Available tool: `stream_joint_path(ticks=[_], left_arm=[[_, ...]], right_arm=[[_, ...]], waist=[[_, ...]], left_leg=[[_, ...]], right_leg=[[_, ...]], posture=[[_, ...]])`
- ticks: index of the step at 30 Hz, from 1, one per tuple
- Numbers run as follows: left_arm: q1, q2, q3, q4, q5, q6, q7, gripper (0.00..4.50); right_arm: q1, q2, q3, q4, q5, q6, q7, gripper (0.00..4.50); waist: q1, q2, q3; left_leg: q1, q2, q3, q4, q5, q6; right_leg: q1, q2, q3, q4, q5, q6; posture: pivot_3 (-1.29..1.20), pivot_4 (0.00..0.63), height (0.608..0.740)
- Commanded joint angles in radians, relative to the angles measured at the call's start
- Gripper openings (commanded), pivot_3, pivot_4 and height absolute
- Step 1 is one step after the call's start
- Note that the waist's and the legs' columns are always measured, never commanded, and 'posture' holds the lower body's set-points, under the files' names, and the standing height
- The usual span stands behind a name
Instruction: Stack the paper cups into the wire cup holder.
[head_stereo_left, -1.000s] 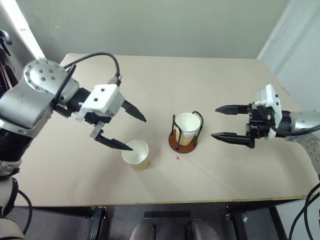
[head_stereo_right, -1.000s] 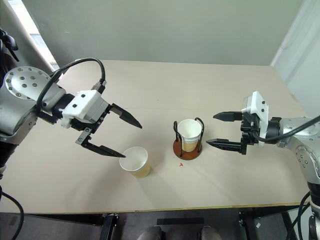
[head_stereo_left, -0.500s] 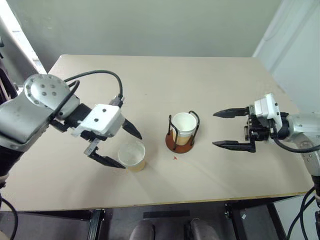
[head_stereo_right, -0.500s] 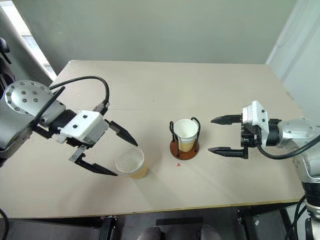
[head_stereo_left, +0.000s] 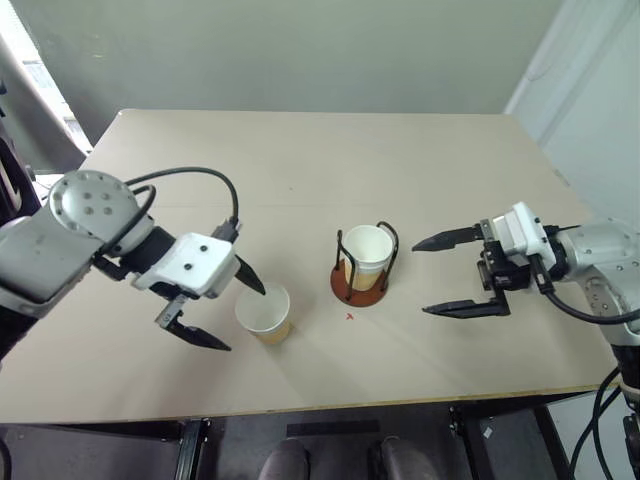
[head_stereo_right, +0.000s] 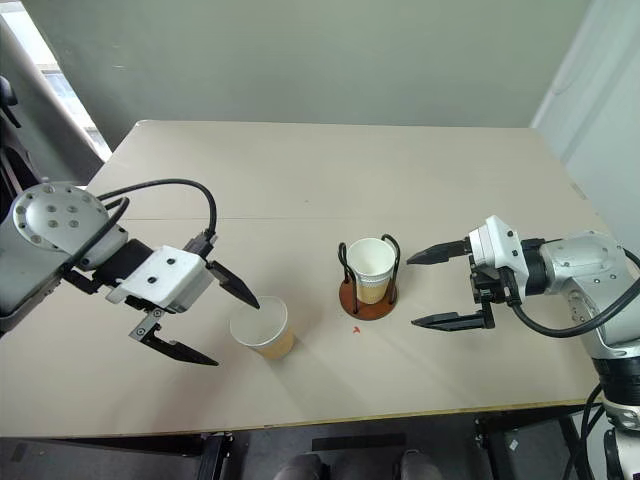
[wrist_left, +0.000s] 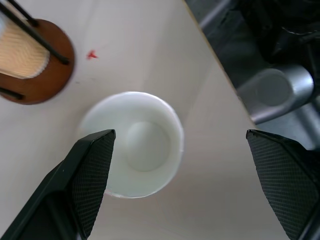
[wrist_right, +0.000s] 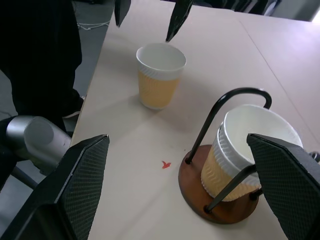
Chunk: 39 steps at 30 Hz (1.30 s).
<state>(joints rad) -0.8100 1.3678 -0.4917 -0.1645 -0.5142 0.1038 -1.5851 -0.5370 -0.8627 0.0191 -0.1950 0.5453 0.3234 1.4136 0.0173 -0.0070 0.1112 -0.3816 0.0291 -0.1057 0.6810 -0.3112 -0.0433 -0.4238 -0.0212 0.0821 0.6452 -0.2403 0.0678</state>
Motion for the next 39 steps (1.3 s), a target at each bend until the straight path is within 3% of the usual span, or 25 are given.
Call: stream_joint_path(ticks=[1, 14, 17, 27, 28, 36, 39], left_arm=[[-0.003, 0.007, 0.007, -0.015, 0.021, -0.032, -0.029, 4.49], [0.04, -0.155, 0.003, 0.108, 0.24, -0.186, -0.029, 4.49], [0.054, -0.168, 0.006, 0.115, 0.252, -0.197, -0.029, 3.94], [0.035, -0.215, 0.019, 0.138, 0.256, -0.196, -0.029, 0.22], [0.031, -0.215, 0.017, 0.141, 0.256, -0.197, -0.029, 0.02], [0.012, -0.209, 0.005, 0.147, 0.226, -0.179, -0.029, 0.02], [-0.067, -0.251, 0.027, 0.203, 0.197, -0.109, -0.029, 0.02]], right_arm=[[-0.013, 0.003, -0.011, -0.006, -0.002, -0.018, 0.003, 4.5], [0.015, 0.024, -0.017, -0.024, -0.016, -0.031, -0.016, 4.5], [0.017, 0.022, -0.018, -0.025, -0.019, -0.033, -0.02, 4.5], [0.029, 0.023, -0.015, -0.028, -0.031, -0.041, -0.027, 4.5], [0.03, 0.023, -0.016, -0.027, -0.031, -0.042, -0.028, 4.5], [0.037, 0.025, -0.018, -0.024, -0.037, -0.049, -0.033, 4.5], [0.032, 0.021, -0.022, -0.014, -0.039, -0.052, -0.032, 4.5]], waist=[[0.0, 0.0, 0.0], [0.0, 0.0, 0.0], [0.0, 0.0, 0.0], [0.0, 0.0, 0.0], [0.0, 0.0, 0.0], [0.0, 0.0, 0.0], [0.001, 0.0, 0.0]], left_leg=[[0.0, 0.0, 0.0, 0.0, 0.0, 0.0], [0.0, 0.0, 0.0, 0.0, 0.0, 0.0], [0.0, 0.0, 0.0, 0.0, 0.0, 0.0], [0.0, 0.0, 0.0, 0.0, -0.001, -0.001], [0.0, 0.0, 0.0, 0.0, -0.001, -0.001], [0.0, 0.0, 0.0, 0.0, -0.001, -0.001], [-0.001, 0.0, 0.0, 0.0, -0.001, -0.001]], right_leg=[[0.0, 0.0, 0.0, 0.0, 0.0, 0.0], [0.0, 0.0, 0.0, 0.001, 0.0, -0.001], [-0.001, 0.0, 0.0, 0.001, 0.0, -0.001], [-0.001, 0.0, 0.0, 0.001, 0.0, -0.001], [-0.001, 0.0, 0.0, 0.001, 0.0, -0.001], [-0.001, 0.0, 0.0, 0.0, 0.0, -0.001], [0.0, 0.0, 0.0, 0.001, 0.0, -0.001]], posture=[[0.0, 0.15, 0.74], [0.0, 0.15, 0.74], [0.0, 0.15, 0.74], [0.0, 0.15, 0.74], [0.0, 0.15, 0.74], [0.0, 0.15, 0.74], [0.0, 0.15, 0.74]])
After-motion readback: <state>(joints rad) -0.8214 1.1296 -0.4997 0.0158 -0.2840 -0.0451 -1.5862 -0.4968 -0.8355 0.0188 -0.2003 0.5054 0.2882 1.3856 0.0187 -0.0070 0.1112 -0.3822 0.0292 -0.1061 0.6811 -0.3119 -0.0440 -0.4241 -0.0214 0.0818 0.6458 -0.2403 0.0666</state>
